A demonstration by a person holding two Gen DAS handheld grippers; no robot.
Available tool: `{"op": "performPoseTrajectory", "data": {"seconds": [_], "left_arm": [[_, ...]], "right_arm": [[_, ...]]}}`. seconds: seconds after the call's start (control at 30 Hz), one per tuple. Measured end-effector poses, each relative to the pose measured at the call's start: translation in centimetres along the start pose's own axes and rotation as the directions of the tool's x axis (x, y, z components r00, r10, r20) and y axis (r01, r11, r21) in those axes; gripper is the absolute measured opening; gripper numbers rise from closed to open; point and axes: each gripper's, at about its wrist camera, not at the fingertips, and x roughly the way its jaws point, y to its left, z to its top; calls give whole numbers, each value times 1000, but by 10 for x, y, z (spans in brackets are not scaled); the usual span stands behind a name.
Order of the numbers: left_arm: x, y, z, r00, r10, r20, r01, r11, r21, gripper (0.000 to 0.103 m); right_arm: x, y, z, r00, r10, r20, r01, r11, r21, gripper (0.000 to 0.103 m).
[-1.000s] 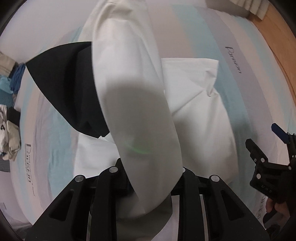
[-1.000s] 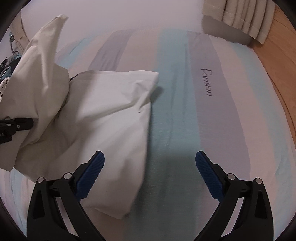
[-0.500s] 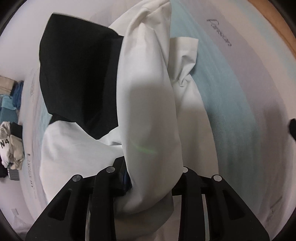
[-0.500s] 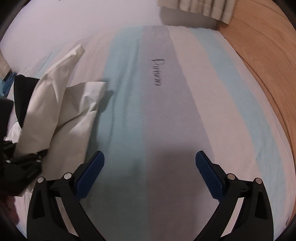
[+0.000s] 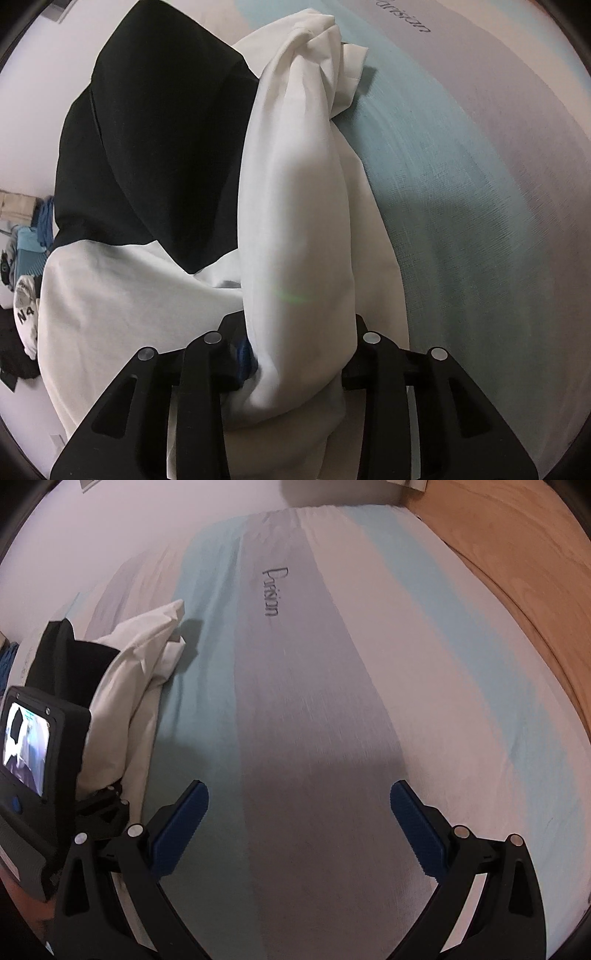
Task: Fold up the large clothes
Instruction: 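Open the left tool to lay the folded side down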
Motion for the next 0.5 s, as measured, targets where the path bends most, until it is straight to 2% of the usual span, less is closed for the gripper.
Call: {"op": "performPoseTrajectory", "data": {"seconds": [0.17, 0.2, 0.33, 0.43, 0.5], "left_arm": [[1, 1, 1, 1000, -6, 12, 6, 1000, -4, 39], [-1, -2, 2, 999, -36, 22, 36, 999, -9, 55], [-8, 3, -4, 998, -39, 55, 40, 999, -19, 66], [-15, 8, -5, 994, -79, 70, 82, 996, -45, 71], [-29, 9, -8, 978, -182, 99, 186, 982, -31, 97]], "right_arm": [[1, -12, -4, 1000, -8, -6, 8, 999, 31, 95], [1, -14, -5, 1000, -10, -6, 10, 999, 35, 95], [-9, -28, -19, 1000, -5, -9, 6, 996, 85, 95], [-19, -35, -28, 1000, -16, -1, 16, 995, 96, 95], [-25, -40, -33, 1000, -23, 0, 23, 995, 99, 95]]}}
